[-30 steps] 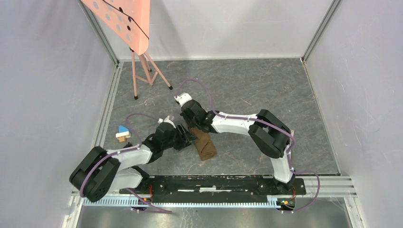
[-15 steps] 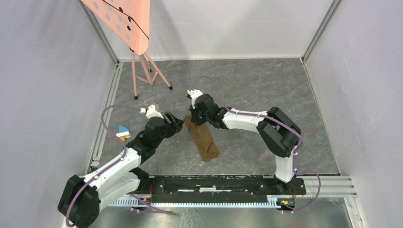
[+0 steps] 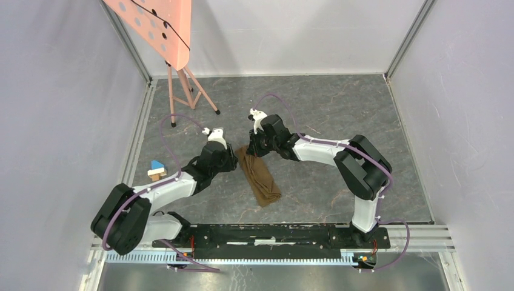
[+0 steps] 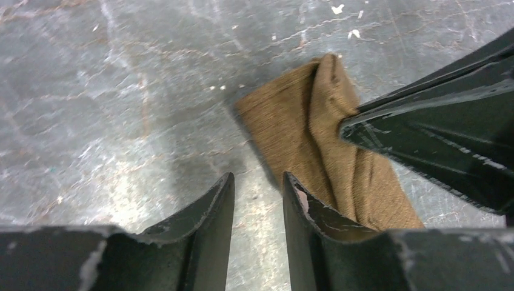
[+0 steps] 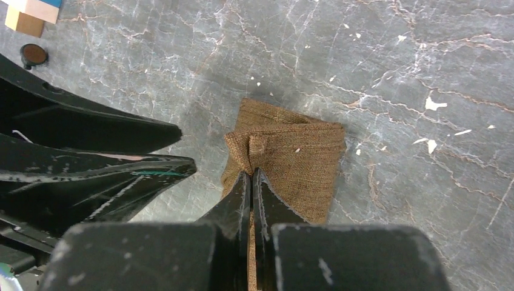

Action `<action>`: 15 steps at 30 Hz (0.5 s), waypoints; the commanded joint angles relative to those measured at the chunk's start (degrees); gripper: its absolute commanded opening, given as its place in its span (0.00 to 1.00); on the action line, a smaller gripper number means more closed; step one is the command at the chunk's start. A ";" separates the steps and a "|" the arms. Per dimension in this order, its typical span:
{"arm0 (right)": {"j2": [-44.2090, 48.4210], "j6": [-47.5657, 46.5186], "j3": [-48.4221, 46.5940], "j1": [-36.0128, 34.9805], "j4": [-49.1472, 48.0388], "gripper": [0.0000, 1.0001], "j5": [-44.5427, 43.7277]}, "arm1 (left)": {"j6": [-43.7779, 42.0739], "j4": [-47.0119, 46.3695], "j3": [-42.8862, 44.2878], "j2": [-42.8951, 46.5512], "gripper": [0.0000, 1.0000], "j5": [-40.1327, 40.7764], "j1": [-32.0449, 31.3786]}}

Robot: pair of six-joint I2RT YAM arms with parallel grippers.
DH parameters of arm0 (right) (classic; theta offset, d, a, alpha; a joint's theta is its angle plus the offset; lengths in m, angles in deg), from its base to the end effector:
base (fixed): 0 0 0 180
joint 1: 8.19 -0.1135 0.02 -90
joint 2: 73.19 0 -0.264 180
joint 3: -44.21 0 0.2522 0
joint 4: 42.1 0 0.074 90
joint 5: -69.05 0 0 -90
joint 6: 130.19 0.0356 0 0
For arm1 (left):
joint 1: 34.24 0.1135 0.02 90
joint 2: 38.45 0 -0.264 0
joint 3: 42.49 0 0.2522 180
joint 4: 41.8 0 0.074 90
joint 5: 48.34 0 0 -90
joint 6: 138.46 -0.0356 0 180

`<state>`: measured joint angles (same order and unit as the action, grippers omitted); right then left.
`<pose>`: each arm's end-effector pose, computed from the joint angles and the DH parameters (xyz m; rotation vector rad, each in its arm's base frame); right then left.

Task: Fold the napkin into a case and place the utensils inside
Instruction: Grasp the top corner of the smaller rectangle folded napkin from the folded napkin.

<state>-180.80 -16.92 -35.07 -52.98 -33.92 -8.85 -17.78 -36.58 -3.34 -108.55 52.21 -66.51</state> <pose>0.2852 0.2937 0.1807 -0.5587 2.2718 0.8640 0.2017 -0.1196 0.1677 -0.0732 2.2194 -0.4133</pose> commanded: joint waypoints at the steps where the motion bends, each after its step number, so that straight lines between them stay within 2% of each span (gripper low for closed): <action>1: 2.32 0.67 -0.33 -0.03 -1.47 0.00 2.70 | -8.22 -4.23 4.85 -3.00 0.40 0.28 -2.25; 6: 2.44 0.87 -0.40 0.24 -1.53 0.00 2.90 | -10.37 -2.54 8.60 -8.16 0.36 2.07 -4.18; 15: 2.19 1.22 -0.01 0.24 -2.02 0.00 2.99 | -12.54 -2.45 10.47 -12.25 0.37 5.59 -6.50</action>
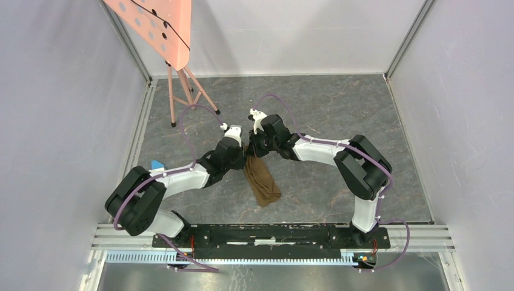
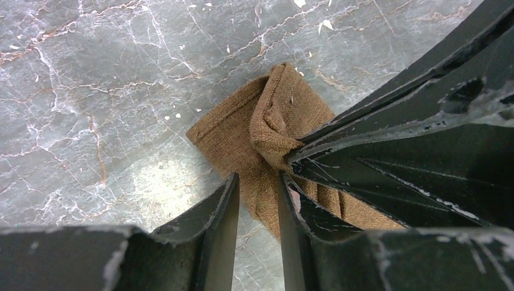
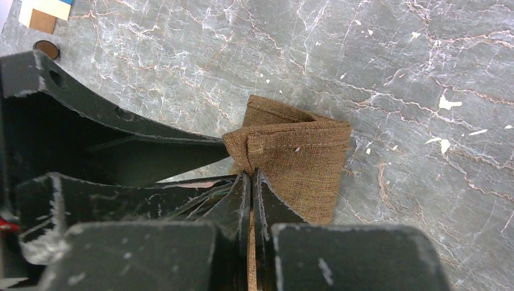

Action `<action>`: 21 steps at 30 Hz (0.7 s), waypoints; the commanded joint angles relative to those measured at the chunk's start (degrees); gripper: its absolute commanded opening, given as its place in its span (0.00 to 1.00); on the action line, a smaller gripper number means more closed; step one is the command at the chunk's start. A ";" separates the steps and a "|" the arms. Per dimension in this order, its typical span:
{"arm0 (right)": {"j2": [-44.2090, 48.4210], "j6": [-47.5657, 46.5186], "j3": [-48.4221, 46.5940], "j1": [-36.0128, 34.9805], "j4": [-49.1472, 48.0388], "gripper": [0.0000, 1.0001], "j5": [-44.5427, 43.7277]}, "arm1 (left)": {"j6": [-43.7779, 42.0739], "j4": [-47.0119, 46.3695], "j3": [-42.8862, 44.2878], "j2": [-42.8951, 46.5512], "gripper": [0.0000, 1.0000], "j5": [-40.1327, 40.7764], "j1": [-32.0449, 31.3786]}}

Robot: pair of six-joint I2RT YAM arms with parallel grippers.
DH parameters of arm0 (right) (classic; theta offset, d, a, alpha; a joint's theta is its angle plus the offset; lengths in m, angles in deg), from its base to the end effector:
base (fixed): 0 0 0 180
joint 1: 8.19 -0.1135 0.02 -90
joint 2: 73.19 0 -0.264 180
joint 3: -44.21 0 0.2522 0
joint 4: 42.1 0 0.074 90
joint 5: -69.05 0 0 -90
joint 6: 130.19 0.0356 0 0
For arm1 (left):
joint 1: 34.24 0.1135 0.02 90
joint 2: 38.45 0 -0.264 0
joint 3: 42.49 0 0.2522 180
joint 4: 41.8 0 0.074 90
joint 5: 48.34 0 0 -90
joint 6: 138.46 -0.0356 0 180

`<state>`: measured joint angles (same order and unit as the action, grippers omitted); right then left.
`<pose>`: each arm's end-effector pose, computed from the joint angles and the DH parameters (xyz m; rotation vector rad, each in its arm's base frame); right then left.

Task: Fold the napkin into a case and place the utensils inside
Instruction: Grasp the top corner of the smaller rectangle folded napkin from the folded napkin.

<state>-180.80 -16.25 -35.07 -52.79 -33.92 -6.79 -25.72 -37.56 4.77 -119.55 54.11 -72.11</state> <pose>0.2852 0.2934 0.1809 -0.5647 2.2799 0.9058 0.2212 -0.1623 0.1668 0.1766 2.2315 -0.3387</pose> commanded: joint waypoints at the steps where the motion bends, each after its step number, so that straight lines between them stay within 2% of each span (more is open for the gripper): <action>1: 2.16 0.58 0.12 0.08 -2.14 0.00 0.96 | -5.04 -1.28 2.67 -1.76 0.36 4.16 -1.26; 4: 1.95 0.80 0.38 0.04 -2.46 0.00 1.07 | -6.34 0.35 3.94 -3.03 0.31 5.93 -2.19; 14: 1.87 0.85 0.15 0.00 -2.15 0.00 1.19 | -7.09 1.96 6.82 -5.99 0.29 10.22 -3.18; 18: 1.80 0.75 0.22 -0.13 -1.72 0.00 0.84 | -7.45 2.27 6.98 -5.79 0.19 12.24 -3.36; 21: 1.33 0.50 -0.21 -0.32 -1.09 0.00 0.65 | -7.34 1.79 6.63 -5.21 0.16 12.25 -3.40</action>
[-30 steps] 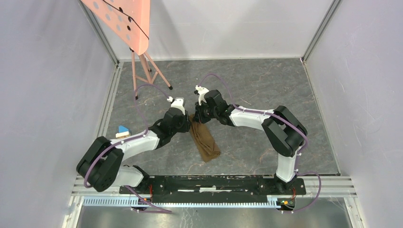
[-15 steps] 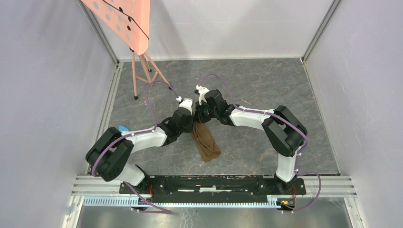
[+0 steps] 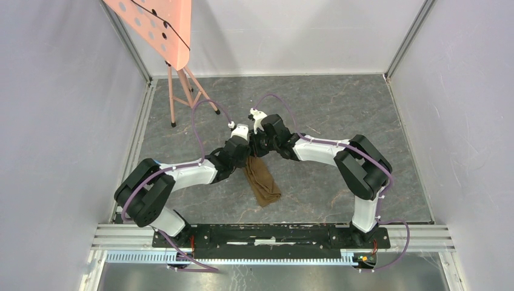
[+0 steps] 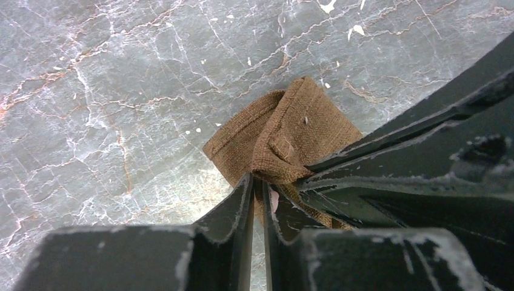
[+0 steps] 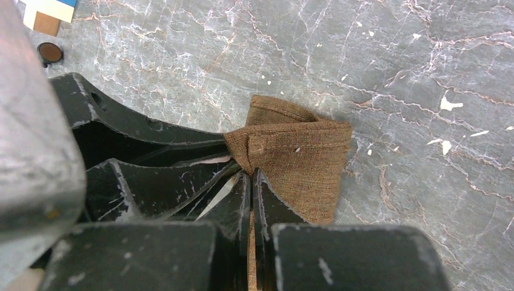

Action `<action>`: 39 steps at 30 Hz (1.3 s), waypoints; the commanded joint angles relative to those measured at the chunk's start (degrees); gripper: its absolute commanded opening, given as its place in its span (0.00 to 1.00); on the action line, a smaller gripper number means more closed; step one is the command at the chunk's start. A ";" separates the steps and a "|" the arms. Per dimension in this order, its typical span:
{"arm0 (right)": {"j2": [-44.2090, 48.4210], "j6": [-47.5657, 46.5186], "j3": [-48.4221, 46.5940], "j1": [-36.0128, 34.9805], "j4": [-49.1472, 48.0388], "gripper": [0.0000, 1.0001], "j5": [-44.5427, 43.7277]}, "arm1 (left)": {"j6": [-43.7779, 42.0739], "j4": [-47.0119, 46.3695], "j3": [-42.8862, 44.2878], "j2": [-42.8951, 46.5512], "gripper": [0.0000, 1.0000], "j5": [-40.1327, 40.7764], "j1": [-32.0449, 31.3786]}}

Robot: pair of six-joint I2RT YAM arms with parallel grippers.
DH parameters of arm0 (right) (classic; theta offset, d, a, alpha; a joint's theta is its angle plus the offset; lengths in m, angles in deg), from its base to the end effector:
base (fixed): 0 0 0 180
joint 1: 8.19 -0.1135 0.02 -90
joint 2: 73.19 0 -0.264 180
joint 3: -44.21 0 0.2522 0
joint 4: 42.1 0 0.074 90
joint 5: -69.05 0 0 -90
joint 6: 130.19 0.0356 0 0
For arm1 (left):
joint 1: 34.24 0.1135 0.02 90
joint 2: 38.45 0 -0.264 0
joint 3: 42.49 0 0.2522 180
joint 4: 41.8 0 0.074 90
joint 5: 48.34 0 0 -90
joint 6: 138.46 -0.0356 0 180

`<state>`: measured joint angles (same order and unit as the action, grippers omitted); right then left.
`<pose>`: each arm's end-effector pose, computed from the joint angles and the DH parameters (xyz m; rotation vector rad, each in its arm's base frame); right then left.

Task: Fold the napkin into a case and place the utensils inside
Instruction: Grasp the top corner of the smaller rectangle folded napkin from the folded napkin.

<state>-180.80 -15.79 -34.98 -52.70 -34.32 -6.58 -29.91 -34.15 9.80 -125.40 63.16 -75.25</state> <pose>0.2856 0.2932 0.1810 -0.5560 2.2784 0.9151 0.2294 -0.1822 0.1616 0.2522 2.2363 -0.1228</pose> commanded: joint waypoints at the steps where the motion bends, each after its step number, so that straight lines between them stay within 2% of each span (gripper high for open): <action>1: 0.98 -0.09 -0.61 -0.61 -0.27 0.00 0.45 | -3.08 -1.79 1.49 0.79 0.14 3.18 -0.21; 8: -1.26 -1.62 -2.71 -2.71 4.90 0.00 -1.63 | -1.35 -5.78 -1.93 4.27 0.02 2.38 -0.21; 19: -2.34 -2.39 -0.82 -3.72 5.88 0.00 -3.98 | 1.49 -13.73 -8.59 9.40 0.02 -0.29 0.83; 26: -3.33 -2.77 -1.86 -4.20 9.77 0.00 -5.33 | 1.38 -17.84 -11.89 12.83 0.02 -0.94 1.15; 35: -8.02 -3.40 -9.98 -5.79 15.16 0.00 -7.94 | 0.97 -18.28 -11.81 13.17 0.02 -4.22 1.20; 39: -8.25 -1.35 -11.76 -5.79 12.66 0.00 -7.63 | 2.30 -15.24 -11.33 13.56 0.02 -3.67 1.19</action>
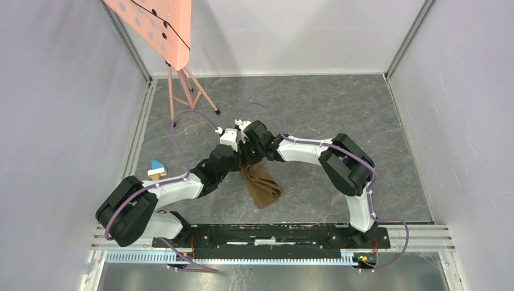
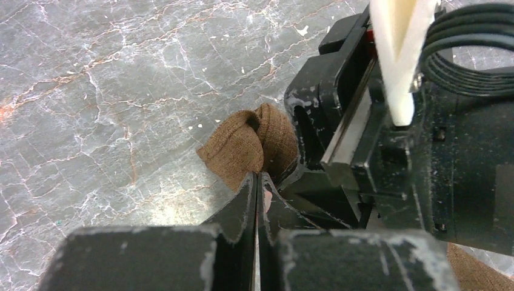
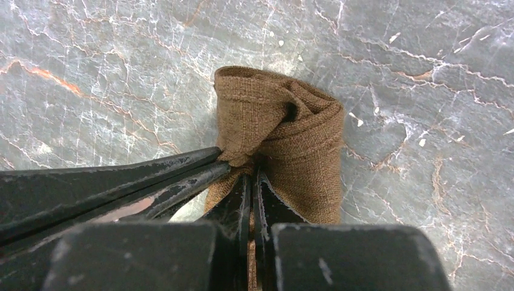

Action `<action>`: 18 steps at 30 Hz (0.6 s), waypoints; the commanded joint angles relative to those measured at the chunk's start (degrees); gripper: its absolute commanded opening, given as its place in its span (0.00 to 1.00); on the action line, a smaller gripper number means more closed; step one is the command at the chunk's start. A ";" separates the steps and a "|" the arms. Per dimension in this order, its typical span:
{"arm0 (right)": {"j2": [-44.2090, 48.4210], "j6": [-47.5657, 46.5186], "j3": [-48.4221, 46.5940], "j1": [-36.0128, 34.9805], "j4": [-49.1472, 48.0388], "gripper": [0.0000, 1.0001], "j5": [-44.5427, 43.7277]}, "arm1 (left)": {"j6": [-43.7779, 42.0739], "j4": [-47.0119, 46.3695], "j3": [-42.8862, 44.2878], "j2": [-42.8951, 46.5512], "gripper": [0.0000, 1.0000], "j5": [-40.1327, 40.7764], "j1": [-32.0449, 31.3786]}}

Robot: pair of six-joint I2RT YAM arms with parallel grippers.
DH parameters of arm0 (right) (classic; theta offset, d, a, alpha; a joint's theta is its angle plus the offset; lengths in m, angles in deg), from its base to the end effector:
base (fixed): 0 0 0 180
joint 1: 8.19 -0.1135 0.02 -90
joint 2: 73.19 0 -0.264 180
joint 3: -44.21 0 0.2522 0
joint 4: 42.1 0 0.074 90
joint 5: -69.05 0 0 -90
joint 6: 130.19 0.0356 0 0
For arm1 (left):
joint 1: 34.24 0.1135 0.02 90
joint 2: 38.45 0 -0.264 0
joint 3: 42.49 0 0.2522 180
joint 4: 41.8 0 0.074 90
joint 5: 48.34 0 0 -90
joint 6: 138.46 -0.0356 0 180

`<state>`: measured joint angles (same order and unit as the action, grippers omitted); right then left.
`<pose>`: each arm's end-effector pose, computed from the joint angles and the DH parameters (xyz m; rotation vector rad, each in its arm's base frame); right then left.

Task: Fold the napkin into a case and place the utensils inside
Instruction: Grasp the top corner of the smaller rectangle folded napkin from the folded napkin.

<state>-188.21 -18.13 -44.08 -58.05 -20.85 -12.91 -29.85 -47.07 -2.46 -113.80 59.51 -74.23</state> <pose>0.2734 0.3320 0.1581 -0.6751 2.4434 0.7156 0.2004 -0.1538 0.1691 0.2000 2.0718 -0.3012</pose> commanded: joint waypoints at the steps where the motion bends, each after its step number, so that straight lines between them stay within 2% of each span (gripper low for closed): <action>1: 0.06 1.74 -1.88 -0.42 -2.86 0.00 -1.44 | 2.79 -1.31 1.05 2.16 0.02 0.55 0.17; 4: 3.02 5.97 3.22 0.72 -13.53 0.00 3.54 | 4.84 1.33 0.90 2.40 0.02 2.74 0.26; 6: 3.64 7.83 5.90 1.07 -17.38 0.00 5.24 | 6.08 3.18 0.96 2.40 0.02 4.01 0.56; 11: 0.26 4.82 7.03 1.09 -17.37 0.01 8.00 | 7.83 3.03 -0.50 3.54 0.02 3.91 2.04; 13: 1.25 1.94 8.64 1.06 -17.90 0.05 8.20 | 7.97 3.91 -0.38 3.78 0.02 3.91 2.56; 15: 3.06 -1.07 10.51 1.10 -18.81 0.14 8.26 | 7.87 3.84 -0.80 4.29 0.02 3.70 2.87; 18: 5.00 -6.22 11.27 1.06 -18.72 0.20 8.19 | 7.41 3.65 -1.38 4.84 0.02 3.13 3.65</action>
<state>-186.99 -16.64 -34.48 -56.81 -38.47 -5.88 -24.71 -41.91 -3.23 -111.22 61.69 -71.52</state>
